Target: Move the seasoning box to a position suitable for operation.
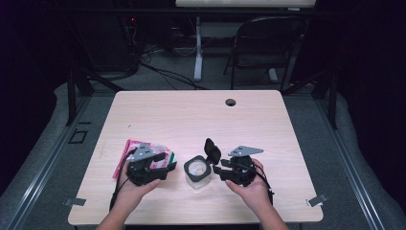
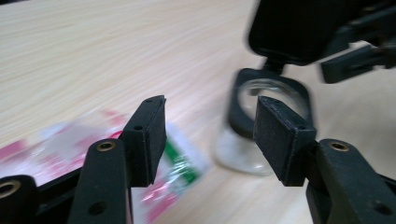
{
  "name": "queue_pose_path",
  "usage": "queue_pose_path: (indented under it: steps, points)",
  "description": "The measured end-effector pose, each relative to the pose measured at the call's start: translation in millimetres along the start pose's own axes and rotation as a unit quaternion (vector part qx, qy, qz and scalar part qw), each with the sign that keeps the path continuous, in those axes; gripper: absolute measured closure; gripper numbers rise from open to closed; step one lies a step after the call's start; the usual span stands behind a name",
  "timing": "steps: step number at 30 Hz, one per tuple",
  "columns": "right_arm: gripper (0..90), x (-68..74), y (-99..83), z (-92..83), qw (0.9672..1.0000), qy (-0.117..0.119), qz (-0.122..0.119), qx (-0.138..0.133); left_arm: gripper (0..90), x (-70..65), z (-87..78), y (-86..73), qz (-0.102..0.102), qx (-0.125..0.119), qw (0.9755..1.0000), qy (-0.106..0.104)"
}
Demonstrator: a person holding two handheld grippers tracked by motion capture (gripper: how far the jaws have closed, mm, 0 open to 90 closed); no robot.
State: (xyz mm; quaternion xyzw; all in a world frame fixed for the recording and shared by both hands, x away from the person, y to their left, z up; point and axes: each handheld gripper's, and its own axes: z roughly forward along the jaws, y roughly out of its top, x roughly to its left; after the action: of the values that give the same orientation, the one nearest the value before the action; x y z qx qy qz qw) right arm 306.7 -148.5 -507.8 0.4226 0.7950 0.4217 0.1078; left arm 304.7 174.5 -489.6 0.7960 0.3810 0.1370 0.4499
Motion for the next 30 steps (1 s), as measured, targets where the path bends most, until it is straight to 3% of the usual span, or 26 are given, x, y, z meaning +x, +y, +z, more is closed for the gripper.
queue_pose_path:
  steps: [4,6,9,13,19,23,27,30]
  points:
    - [52.9,-1.0,0.0,-4.6,1.0,-0.004,-0.004,-0.002,46.2,22.8,-9.5,-15.0,-0.032,0.006,0.9992,0.025]
    - [51.7,-1.5,1.3,-7.4,0.9999,-0.008,-0.008,-0.005,47.7,30.6,-12.4,-21.4,-0.034,0.013,0.9986,0.039]
    - [50.9,-2.8,2.2,-10.5,0.9997,-0.018,-0.017,-0.001,49.0,39.3,-13.5,-27.6,-0.042,0.012,0.9984,0.034]
    - [48.0,-5.0,2.6,-11.9,0.9988,-0.036,-0.034,-0.005,47.1,42.1,-11.9,-30.2,-0.037,0.014,0.9987,0.034]
    - [49.7,-11.3,1.8,-13.9,0.9992,-0.039,-0.011,-0.001,46.3,44.0,-13.6,-32.3,-0.032,0.016,0.9985,0.04]
    - [51.9,-15.6,1.4,-15.5,0.9995,-0.027,0.011,-0.009,47.2,45.4,-10.8,-35.9,-0.031,0.028,0.9986,0.033]
    - [52.5,-17.9,1.5,-16.1,0.9995,-0.029,0.009,-0.011,45.3,39.7,-3.4,-39.7,-0.001,0.041,0.999,0.017]
    - [52.0,-19.2,1.1,-15.5,0.9994,-0.031,0.011,-0.012,42.1,34.4,1.6,-41.5,0.009,0.041,0.999,0.015]
